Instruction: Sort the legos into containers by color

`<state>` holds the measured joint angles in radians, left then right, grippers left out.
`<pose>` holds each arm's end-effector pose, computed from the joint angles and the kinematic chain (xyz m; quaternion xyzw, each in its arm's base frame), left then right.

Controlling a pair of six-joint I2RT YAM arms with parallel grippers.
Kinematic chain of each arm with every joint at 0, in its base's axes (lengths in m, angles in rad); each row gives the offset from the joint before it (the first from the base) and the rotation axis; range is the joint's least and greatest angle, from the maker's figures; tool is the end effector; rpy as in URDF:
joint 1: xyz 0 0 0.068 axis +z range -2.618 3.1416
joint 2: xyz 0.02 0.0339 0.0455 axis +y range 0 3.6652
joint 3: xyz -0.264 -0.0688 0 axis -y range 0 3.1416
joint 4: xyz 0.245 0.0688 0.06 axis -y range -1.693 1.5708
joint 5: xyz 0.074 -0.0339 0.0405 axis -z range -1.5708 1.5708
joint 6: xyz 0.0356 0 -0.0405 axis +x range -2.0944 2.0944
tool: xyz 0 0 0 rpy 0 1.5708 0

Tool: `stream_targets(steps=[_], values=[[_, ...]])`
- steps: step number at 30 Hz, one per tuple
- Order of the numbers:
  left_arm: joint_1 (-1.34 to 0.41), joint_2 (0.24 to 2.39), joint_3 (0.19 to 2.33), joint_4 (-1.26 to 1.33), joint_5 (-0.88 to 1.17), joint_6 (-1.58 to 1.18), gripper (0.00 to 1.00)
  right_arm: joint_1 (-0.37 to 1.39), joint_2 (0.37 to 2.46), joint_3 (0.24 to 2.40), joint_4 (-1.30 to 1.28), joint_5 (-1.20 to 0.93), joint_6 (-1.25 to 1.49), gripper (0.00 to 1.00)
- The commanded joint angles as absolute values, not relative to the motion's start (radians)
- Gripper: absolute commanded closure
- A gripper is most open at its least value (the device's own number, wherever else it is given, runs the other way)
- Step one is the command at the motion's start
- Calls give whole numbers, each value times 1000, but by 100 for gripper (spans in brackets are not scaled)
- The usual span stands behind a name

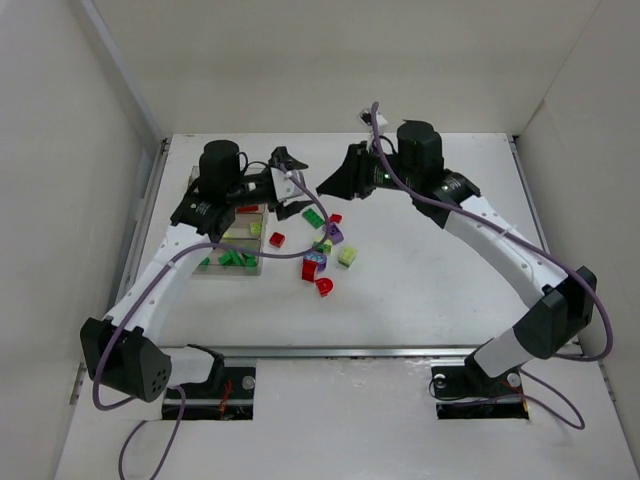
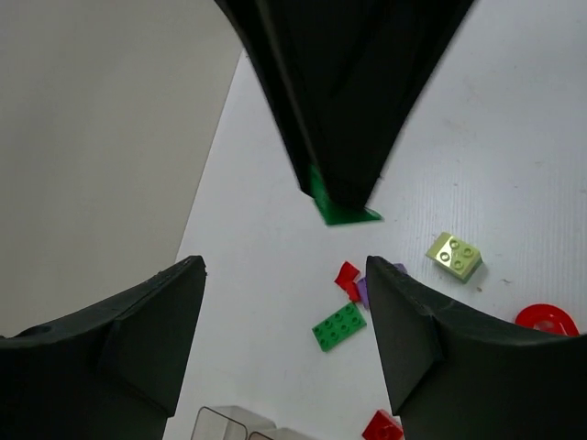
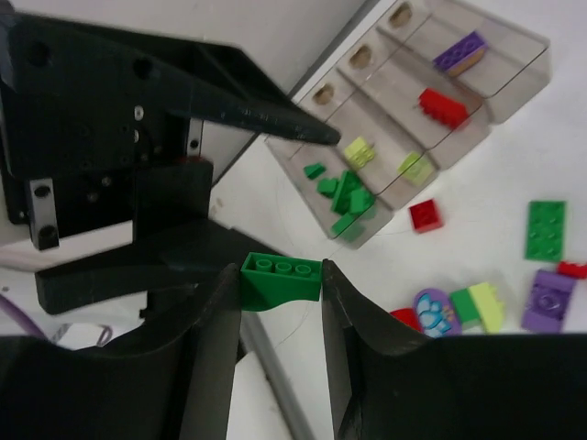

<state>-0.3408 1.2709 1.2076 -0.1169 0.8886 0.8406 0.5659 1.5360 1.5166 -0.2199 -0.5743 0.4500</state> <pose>0.2596 -0.1214 0.3928 0.6148 0.4225 -0.1767 0.6421 0.2917 0.2082 0.4080 -0.2183 0.7429 0.4827 0.4092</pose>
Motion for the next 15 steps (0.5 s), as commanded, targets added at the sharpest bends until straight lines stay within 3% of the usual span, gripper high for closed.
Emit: stream_targets(steps=[1, 3, 10, 15], values=[[-353, 1264, 1281, -52, 910, 839, 33, 581, 1485, 1467, -176, -588, 505, 100], [-377, 1253, 1290, -52, 910, 839, 35, 600, 1467, 1454, -176, -578, 517, 100], [-443, 1235, 1289, -112, 900, 871, 53, 609, 1387, 1379, -167, -514, 535, 100], [-474, 1235, 1289, -192, 910, 913, 50, 609, 1344, 1358, -167, -492, 554, 100]])
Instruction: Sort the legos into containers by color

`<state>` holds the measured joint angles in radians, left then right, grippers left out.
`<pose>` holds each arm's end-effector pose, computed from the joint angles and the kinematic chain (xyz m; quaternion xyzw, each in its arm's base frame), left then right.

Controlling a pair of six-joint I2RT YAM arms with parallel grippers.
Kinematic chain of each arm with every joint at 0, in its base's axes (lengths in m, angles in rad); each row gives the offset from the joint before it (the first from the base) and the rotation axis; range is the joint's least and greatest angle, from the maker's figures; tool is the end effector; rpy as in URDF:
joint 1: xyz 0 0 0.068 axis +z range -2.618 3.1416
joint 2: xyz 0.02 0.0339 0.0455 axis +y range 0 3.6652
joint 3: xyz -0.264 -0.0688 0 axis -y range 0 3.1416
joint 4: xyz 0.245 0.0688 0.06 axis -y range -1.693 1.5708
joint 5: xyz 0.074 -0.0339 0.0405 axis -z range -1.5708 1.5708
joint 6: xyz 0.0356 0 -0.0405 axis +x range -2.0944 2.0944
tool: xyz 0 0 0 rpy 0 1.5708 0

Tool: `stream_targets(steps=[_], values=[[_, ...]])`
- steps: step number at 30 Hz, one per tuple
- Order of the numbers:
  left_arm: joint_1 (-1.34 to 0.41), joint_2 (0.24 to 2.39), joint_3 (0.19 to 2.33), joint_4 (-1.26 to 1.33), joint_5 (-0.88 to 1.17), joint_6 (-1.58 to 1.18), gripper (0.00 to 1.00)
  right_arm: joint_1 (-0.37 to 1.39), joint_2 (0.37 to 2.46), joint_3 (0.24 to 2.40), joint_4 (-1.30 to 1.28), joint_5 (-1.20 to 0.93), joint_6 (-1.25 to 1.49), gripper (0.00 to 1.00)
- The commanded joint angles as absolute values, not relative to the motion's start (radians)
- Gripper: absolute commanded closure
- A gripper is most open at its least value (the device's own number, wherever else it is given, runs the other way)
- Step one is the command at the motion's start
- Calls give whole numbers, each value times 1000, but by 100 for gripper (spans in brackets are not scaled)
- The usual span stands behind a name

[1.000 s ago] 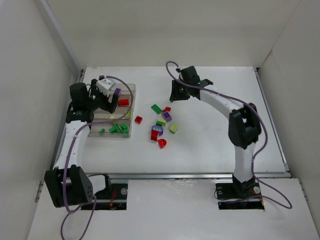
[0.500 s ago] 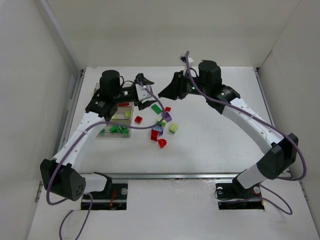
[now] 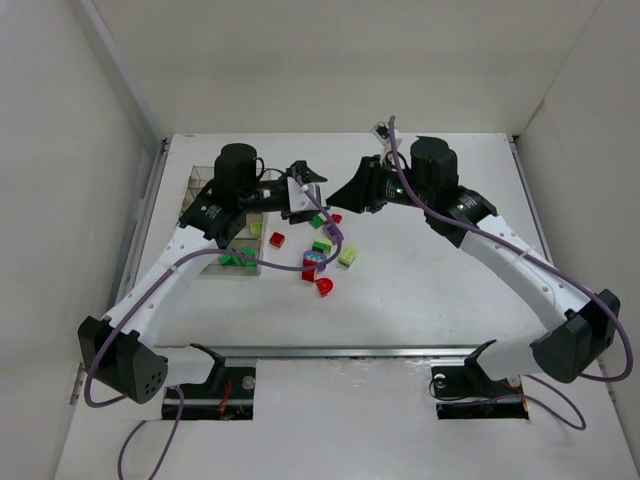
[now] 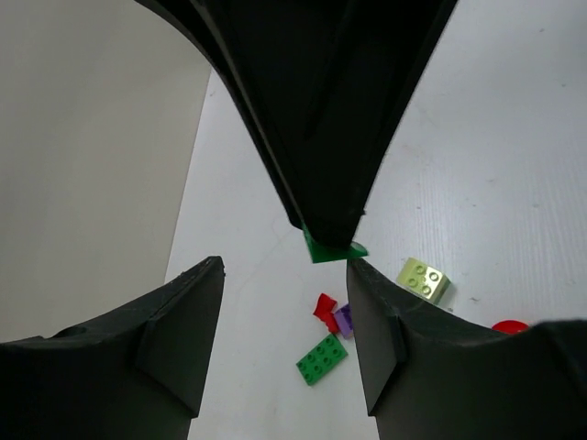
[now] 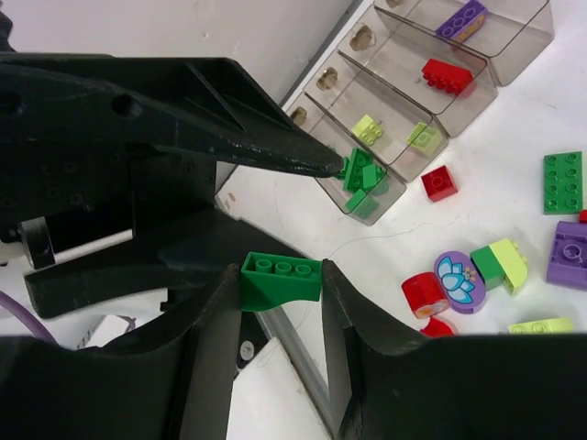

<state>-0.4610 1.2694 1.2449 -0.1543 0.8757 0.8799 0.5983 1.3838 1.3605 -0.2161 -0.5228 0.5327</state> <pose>0.2415 -0.1505 0.4024 0.6448 0.3757 -0.1975 0.6356 0.2537 0.1944 0.4023 -0.1844 0.7541 0.4913 0.3948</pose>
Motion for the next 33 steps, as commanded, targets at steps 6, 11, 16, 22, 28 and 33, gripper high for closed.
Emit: stream_targets(steps=[6, 11, 16, 22, 28, 33], values=[[-503, 1204, 1278, -141, 878, 865, 48, 609, 1335, 1339, -158, -469, 572, 100], [-531, 1186, 1247, -52, 821, 766, 48, 618, 1335, 1321, -149, -469, 581, 100], [-540, 1186, 1247, -84, 821, 756, 63, 618, 1325, 1321, -149, -460, 581, 100], [-540, 1186, 1238, -156, 810, 801, 45, 618, 1325, 1330, -149, -439, 581, 100], [-549, 1186, 1229, -80, 778, 761, 48, 618, 1325, 1330, -149, -457, 581, 100], [-558, 1195, 1229, -61, 765, 749, 58, 618, 1334, 1330, -140, -466, 581, 100]])
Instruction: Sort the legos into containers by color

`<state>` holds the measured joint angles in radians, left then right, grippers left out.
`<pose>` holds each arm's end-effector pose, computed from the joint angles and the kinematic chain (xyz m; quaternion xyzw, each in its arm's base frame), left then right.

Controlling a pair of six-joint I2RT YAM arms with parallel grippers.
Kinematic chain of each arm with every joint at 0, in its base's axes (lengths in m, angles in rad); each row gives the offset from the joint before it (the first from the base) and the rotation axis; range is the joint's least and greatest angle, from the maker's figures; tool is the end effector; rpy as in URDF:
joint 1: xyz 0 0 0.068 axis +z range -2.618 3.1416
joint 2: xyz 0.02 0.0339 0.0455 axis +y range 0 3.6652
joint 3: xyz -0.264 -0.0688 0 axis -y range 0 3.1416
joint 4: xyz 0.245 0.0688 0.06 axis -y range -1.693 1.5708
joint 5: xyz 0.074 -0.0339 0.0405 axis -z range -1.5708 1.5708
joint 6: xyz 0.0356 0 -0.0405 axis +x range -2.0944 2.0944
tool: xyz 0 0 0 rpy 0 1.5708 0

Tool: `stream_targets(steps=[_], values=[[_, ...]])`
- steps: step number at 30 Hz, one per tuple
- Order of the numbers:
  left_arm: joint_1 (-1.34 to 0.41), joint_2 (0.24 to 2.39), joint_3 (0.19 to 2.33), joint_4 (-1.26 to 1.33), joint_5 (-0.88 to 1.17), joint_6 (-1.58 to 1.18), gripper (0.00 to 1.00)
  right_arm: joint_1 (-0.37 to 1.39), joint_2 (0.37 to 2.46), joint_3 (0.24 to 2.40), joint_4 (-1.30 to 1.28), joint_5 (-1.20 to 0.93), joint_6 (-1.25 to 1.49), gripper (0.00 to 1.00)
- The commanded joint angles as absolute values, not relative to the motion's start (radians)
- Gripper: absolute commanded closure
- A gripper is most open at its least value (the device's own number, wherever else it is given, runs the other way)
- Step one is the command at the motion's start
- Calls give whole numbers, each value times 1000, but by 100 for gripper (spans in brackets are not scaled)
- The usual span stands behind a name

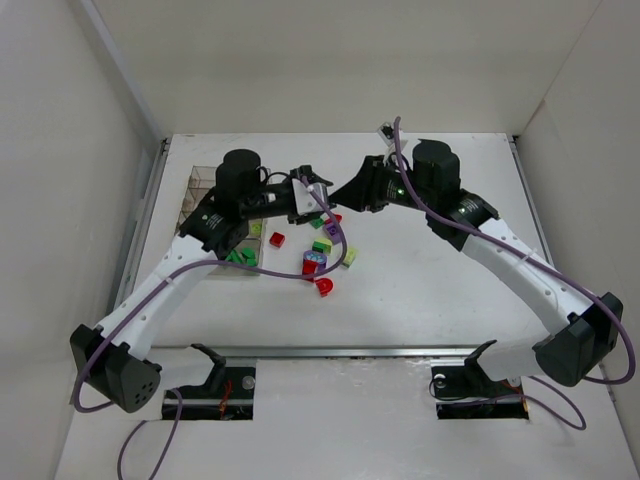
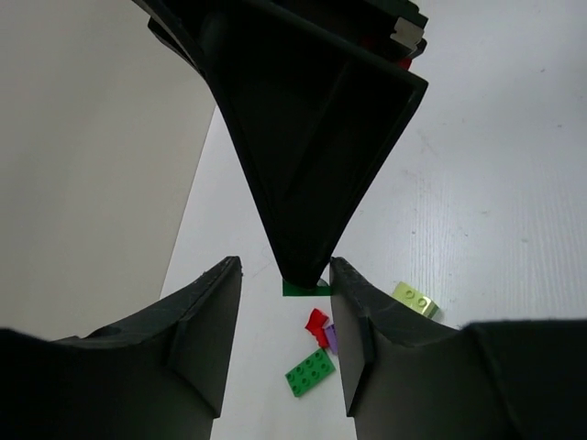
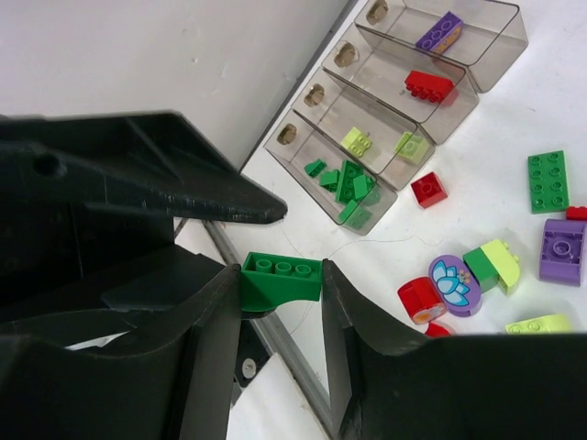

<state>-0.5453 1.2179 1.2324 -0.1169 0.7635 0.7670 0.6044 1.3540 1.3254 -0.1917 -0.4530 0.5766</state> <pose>0.2198 -0.1622 0.4146 0.6181 0.3936 -0.2061 0.6485 0.2489 0.1908 0.4011 -0.1509 0.7586 0.4848 0.4084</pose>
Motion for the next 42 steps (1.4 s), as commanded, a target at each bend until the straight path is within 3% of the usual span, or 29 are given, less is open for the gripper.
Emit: stream_targets(steps=[1, 8, 13, 14, 15, 18, 20, 21, 32, 37, 42], values=[[-558, 1195, 1229, -61, 765, 749, 61, 618, 1335, 1330, -140, -466, 581, 100], [-577, 1204, 1210, -95, 765, 775, 65, 618, 1344, 1330, -140, -476, 581, 100], [-577, 1204, 1210, -86, 756, 762, 90, 618, 1344, 1339, -140, -495, 581, 100], [-577, 1204, 1210, -86, 746, 762, 95, 618, 1353, 1339, -140, -495, 581, 96], [-577, 1204, 1210, -86, 746, 762, 100, 618, 1353, 1339, -140, -495, 581, 78], [-577, 1204, 1210, -86, 721, 762, 100, 618, 1362, 1339, -140, -505, 581, 37], [-577, 1204, 1210, -95, 698, 753, 100, 618, 1362, 1339, -140, -505, 581, 17], [-577, 1204, 1200, -95, 698, 753, 100, 618, 1362, 1339, -140, -505, 581, 0], [-434, 1279, 1124, -114, 488, 344, 100, 499, 1351, 1255, -140, -303, 683, 0], [-226, 1336, 1124, -103, 333, 42, 100, 489, 1432, 1325, -269, -242, 597, 0], [-60, 1378, 1124, -231, 322, -23, 100, 489, 1525, 1420, -365, -218, 520, 0]])
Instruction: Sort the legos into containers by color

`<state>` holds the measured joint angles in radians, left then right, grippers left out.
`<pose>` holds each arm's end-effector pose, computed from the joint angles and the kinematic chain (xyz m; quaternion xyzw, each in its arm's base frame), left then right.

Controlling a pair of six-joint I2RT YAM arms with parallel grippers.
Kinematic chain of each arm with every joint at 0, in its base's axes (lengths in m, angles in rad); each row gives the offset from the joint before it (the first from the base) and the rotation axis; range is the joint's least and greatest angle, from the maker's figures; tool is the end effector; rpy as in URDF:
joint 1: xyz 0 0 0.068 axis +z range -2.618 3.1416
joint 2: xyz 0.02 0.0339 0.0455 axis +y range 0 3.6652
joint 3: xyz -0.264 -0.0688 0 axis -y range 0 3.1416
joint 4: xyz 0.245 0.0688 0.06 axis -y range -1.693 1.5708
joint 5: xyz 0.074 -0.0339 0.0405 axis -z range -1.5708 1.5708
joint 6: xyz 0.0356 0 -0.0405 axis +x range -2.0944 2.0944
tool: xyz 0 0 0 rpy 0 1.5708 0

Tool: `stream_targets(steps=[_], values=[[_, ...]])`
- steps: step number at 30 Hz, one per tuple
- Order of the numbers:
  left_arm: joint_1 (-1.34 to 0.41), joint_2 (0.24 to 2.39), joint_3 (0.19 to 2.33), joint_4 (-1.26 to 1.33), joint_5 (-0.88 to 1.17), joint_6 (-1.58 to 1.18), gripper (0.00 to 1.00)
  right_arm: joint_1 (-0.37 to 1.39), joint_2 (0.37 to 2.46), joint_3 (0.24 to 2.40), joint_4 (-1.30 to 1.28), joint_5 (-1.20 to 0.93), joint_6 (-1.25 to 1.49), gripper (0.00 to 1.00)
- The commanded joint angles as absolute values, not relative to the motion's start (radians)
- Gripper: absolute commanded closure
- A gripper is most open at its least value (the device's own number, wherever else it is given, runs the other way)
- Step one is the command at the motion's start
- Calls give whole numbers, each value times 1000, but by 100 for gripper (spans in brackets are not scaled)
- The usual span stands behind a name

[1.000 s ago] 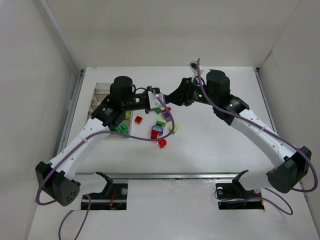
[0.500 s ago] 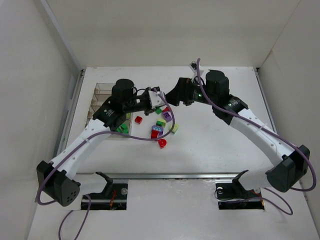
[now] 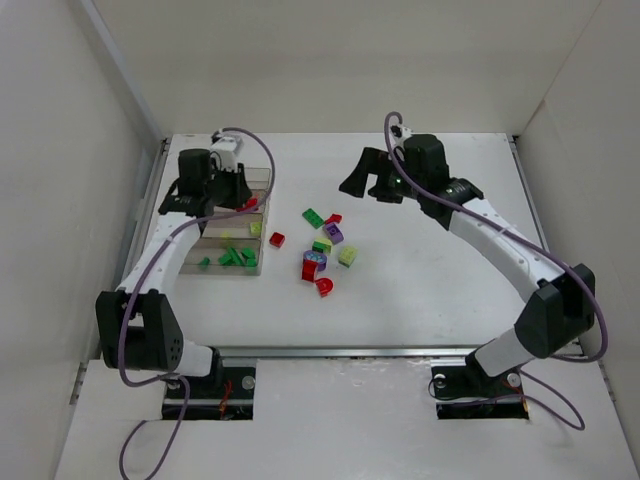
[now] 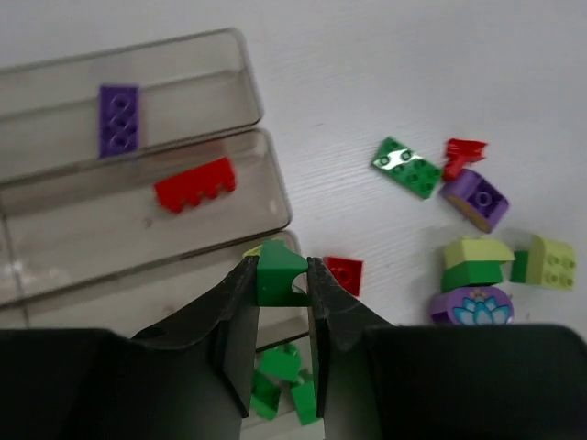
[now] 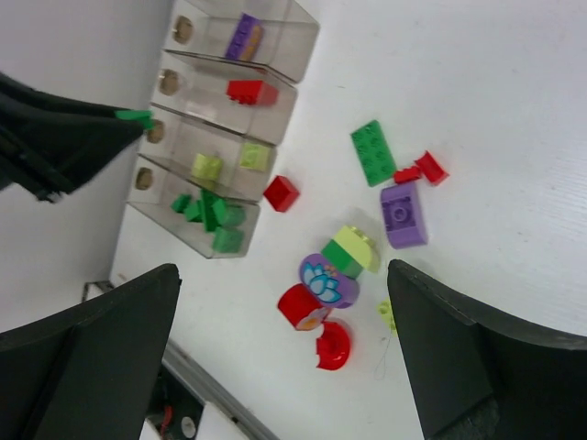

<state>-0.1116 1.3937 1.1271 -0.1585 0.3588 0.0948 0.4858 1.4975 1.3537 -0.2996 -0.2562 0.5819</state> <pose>0.3200 -0.0484 0.3224 0.1814 0.8125 -0.1544 0.5320 0.3050 0.1713 0.3545 -0.0279 0.8407 0.3626 0.4012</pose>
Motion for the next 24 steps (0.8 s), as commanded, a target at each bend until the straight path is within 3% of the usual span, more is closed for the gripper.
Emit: stream_targets(steps=[1, 9, 14, 15, 16, 20, 24], values=[[-28, 1378, 1124, -256, 322, 0, 100, 489, 1525, 1420, -374, -209, 520, 0], [48, 1079, 886, -308, 302, 279, 100, 489, 1562, 1430, -365, -209, 520, 0], [48, 1029, 796, -307, 270, 334, 100, 489, 1562, 1420, -347, -219, 520, 0], [48, 1040, 796, -307, 270, 334, 98, 489, 1562, 1410, -347, -219, 520, 0], [48, 1052, 796, -307, 249, 325, 88, 489, 1562, 1410, -347, -219, 520, 0], [48, 1133, 805, -334, 249, 368, 81, 489, 1551, 1410, -337, -219, 529, 0], [48, 1184, 805, -336, 224, 368, 64, 499, 1529, 1390, -337, -219, 529, 0]])
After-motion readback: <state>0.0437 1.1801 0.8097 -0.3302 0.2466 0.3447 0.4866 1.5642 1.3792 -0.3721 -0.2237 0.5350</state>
